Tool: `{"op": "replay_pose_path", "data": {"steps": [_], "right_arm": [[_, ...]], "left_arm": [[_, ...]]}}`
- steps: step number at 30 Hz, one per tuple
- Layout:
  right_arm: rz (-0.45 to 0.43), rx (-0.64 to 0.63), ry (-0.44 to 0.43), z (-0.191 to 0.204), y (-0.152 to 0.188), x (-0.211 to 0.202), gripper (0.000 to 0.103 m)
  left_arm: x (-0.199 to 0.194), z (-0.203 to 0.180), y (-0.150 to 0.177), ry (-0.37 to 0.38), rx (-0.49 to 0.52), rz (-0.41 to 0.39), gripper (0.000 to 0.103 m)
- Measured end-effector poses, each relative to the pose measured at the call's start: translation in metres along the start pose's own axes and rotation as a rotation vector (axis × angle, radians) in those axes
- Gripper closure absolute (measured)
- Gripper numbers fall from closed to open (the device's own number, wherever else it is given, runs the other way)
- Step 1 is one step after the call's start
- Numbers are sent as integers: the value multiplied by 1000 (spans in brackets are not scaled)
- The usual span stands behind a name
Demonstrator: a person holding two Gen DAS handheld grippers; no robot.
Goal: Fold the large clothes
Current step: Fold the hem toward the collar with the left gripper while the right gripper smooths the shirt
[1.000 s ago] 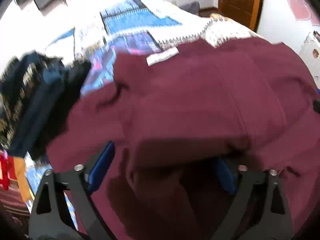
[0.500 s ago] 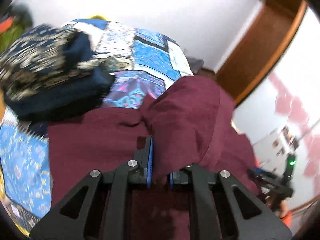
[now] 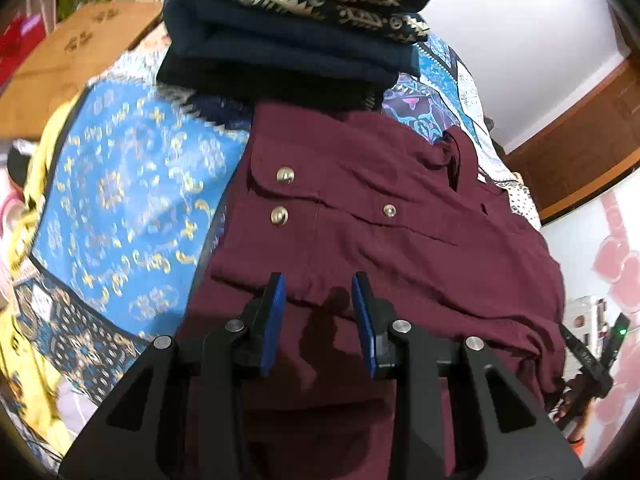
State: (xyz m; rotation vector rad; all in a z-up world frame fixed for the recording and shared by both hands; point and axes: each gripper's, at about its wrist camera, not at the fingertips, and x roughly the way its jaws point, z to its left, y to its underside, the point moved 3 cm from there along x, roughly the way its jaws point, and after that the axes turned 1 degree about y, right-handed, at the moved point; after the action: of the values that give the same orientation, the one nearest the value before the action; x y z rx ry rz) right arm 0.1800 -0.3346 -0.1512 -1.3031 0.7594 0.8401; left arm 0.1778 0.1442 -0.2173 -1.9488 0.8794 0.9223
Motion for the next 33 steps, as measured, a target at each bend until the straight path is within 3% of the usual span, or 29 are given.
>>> {"op": "replay_pose_path", "data": {"steps": [4, 8, 11, 19, 26, 33], "right_arm": [[-4, 23, -7, -1, 0, -4, 27], [-19, 50, -18, -5, 0, -12, 27], [-33, 63, -11, -11, 1, -19, 27], [-43, 113, 18, -31, 3, -26, 27], [-32, 147, 4, -34, 5, -22, 27], [-37, 129, -33, -24, 5, -23, 27]], "left_arm": [[2, -9, -1, 92, -32, -4, 42], [20, -7, 1, 153, -94, 49, 41], [48, 2, 8, 182, -221, 115, 40], [41, 15, 18, 229, -355, 97, 36], [42, 24, 24, 153, -337, 78, 36], [59, 15, -1, 2, -289, 12, 39]]}}
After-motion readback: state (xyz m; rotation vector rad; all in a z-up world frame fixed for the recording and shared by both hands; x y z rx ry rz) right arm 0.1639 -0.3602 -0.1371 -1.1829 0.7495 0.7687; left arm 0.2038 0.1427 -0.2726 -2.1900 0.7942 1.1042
